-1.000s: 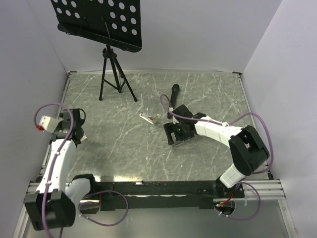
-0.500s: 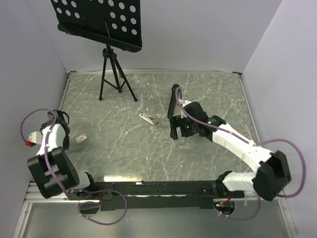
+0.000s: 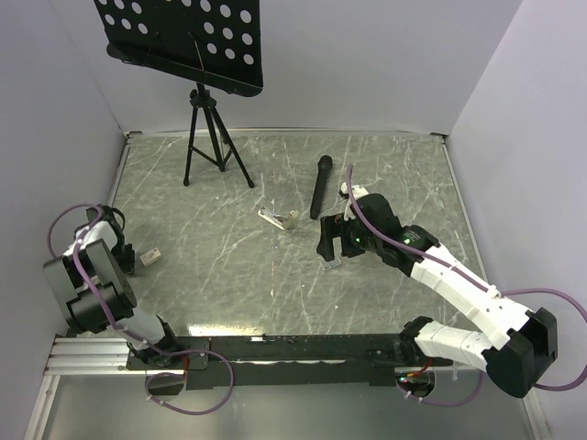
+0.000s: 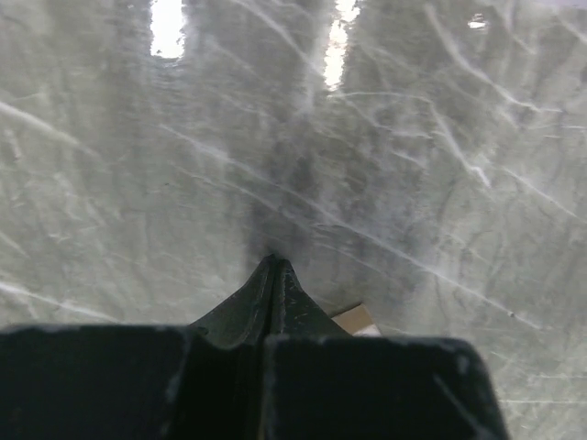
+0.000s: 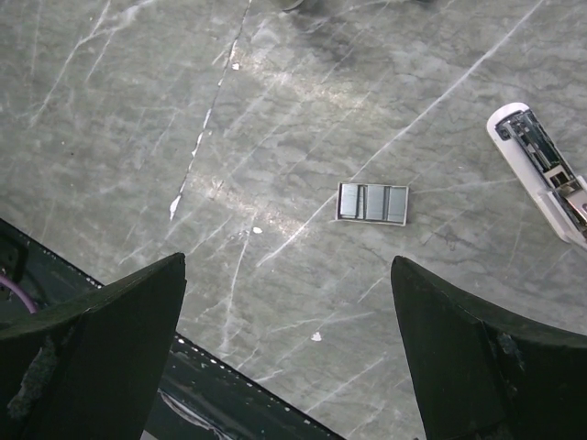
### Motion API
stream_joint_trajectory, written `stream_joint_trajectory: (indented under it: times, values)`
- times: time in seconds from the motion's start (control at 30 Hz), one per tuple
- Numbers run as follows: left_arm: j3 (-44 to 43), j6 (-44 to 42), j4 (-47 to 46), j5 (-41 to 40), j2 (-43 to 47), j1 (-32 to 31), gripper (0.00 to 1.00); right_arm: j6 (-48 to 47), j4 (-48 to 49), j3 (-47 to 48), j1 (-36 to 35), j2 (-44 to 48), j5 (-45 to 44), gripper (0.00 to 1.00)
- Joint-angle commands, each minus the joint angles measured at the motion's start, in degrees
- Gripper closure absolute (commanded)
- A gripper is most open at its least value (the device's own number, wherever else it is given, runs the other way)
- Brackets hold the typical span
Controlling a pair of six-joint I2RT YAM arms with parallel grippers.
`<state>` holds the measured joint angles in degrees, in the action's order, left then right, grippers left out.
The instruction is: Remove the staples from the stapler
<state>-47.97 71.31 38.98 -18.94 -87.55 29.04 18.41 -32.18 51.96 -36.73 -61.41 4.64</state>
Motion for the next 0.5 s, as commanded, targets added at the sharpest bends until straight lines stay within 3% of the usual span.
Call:
stream_joint_trajectory:
  times: [0.0,0.47]
  values:
    - [-0.55,-1.44,-1.89,2.06,-0.34,-0.21,0.99,0.48,2.65,-0.90,-0.54,1.55,0.45,0.00]
    - [-2.31,-4.16,-3.91,5.66,-5.52,-1.52,0.99,-0.84,3.79,-1.43,-0.53,2.43,1.60,0.00]
